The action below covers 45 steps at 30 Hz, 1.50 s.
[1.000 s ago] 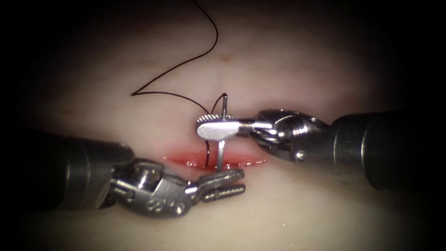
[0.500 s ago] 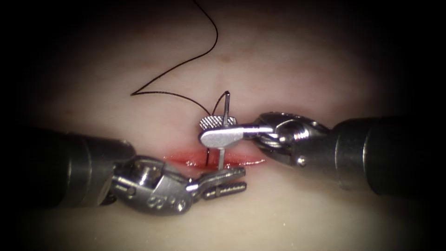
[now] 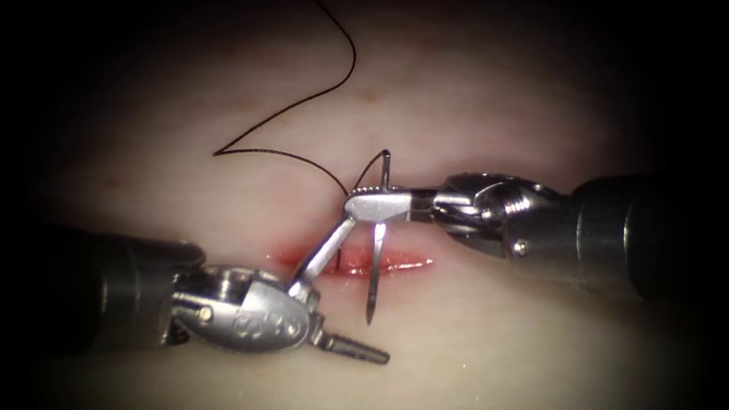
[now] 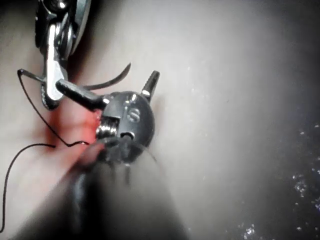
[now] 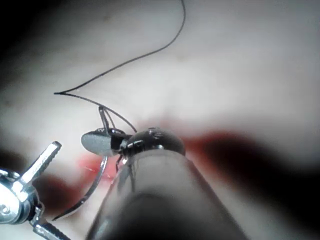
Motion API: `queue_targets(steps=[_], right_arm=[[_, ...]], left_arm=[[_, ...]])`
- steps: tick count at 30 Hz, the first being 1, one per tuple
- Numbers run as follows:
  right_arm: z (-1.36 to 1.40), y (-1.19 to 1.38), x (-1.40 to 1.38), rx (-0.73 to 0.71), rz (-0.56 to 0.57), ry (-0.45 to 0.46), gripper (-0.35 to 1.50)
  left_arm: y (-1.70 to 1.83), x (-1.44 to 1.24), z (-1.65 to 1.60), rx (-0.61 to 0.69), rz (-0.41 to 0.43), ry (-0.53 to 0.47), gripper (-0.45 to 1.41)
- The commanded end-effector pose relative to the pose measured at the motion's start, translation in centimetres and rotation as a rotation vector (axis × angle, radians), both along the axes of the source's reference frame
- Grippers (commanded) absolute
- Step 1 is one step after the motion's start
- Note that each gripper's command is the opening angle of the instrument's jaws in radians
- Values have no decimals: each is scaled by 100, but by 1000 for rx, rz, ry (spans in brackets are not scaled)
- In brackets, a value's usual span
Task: Wound Closure
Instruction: Hand needle to right grippers, then place left jaws in incision to widen wound opening
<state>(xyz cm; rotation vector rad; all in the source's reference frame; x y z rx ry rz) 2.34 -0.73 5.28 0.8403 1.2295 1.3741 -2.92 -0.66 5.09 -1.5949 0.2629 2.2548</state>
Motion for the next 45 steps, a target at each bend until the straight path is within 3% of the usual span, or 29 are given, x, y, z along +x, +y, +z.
queue_targets(steps=[1, 4, 6, 7, 8, 9, 11, 18, 28, 37, 45], right_arm=[[11, -2, 3, -22, 1, 4, -35], [19, -2, 1, -72, -6, 4, -35], [22, -2, 3, -176, -22, 1, -35], [22, -3, 3, -257, -29, 9, -35], [23, -3, 2, -288, -31, 12, -35], [23, -3, 2, -326, -30, 15, -35], [24, -4, 1, -367, -21, 21, -35], [25, -4, -2, -417, 8, 36, -35], [19, -1, -5, -479, 29, 39, -35], [10, -3, -4, -529, 24, 28, -35], [11, -2, -4, -572, 15, 25, -35]], left_arm=[[-4, -5, 3, 14, 1, -1, 138], [-17, 1, -10, 111, 75, -69, 140], [-24, 14, -16, 263, 79, -122, 118], [-25, 25, -16, 325, 131, -145, 85], [-23, 33, -13, 362, 200, -169, 31], [-21, 38, -11, 376, 258, -189, -6], [-16, 49, -5, 391, 319, -183, -45], [6, 66, 26, 400, 328, 41, -45], [8, 42, 87, 421, 354, 307, -45], [17, 35, 130, 444, 426, 422, -45], [12, 43, 159, 576, 532, 524, -45]])
